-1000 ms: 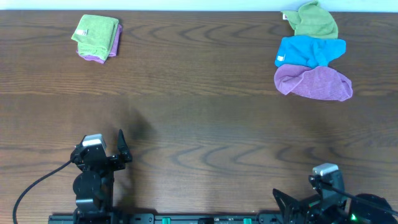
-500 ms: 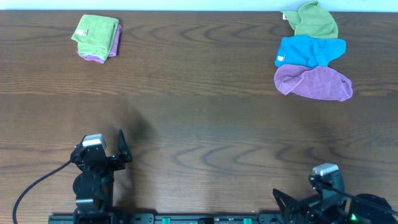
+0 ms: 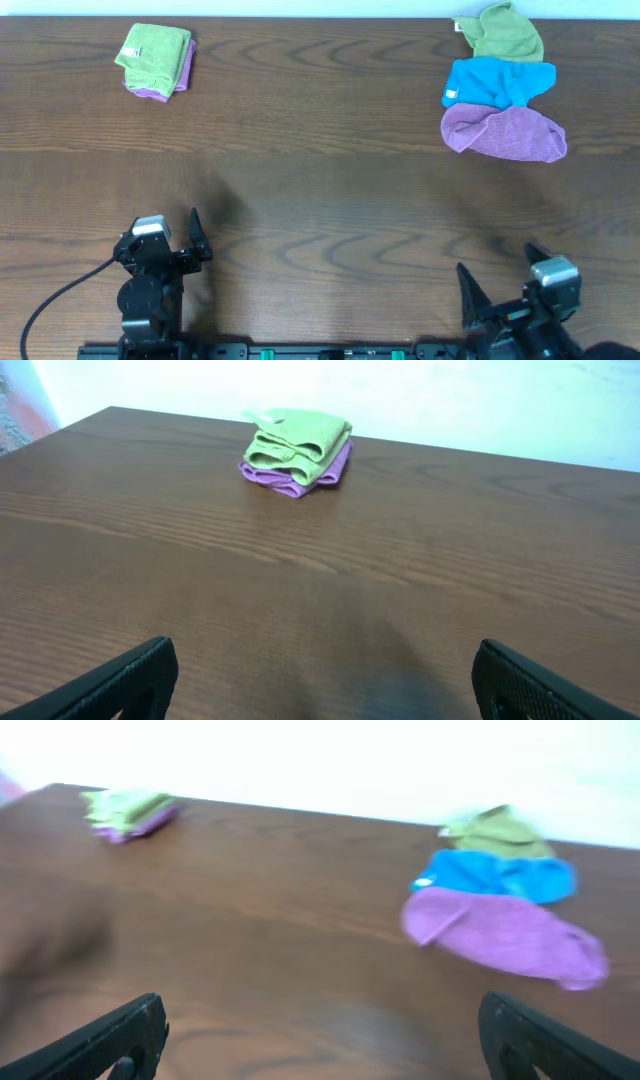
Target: Fold the cloth
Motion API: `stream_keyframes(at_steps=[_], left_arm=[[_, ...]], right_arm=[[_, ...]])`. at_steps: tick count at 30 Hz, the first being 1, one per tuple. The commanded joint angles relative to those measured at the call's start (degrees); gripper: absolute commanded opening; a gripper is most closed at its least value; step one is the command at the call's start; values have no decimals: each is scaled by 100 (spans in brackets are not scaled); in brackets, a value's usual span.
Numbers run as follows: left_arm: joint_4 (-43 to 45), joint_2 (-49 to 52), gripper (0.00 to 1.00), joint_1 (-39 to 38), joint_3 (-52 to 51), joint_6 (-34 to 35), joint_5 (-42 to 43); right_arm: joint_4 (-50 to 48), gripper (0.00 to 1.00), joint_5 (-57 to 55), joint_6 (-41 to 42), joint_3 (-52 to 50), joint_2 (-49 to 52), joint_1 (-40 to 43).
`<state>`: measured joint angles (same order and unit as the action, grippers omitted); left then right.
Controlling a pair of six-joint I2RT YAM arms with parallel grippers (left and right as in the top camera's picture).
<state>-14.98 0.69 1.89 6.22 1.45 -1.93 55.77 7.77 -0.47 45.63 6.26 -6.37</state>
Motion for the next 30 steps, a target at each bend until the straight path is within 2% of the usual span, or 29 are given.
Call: stream_keyframes(at_steps=[1, 17, 23, 30], left_arm=[[-20, -44, 96, 33, -155, -39, -103], [-20, -44, 95, 33, -155, -39, -101], [-20, -44, 95, 33, -155, -39, -101], [-20, -44, 96, 33, -155, -39, -103]], right_arm=[[-190, 99, -518, -306, -518, -385, 208], [-1016, 99, -772, -302, -3158, -595, 243], [-1019, 99, -597, -295, -3571, -595, 243], [-1058, 99, -603, -299, -3569, -595, 243]])
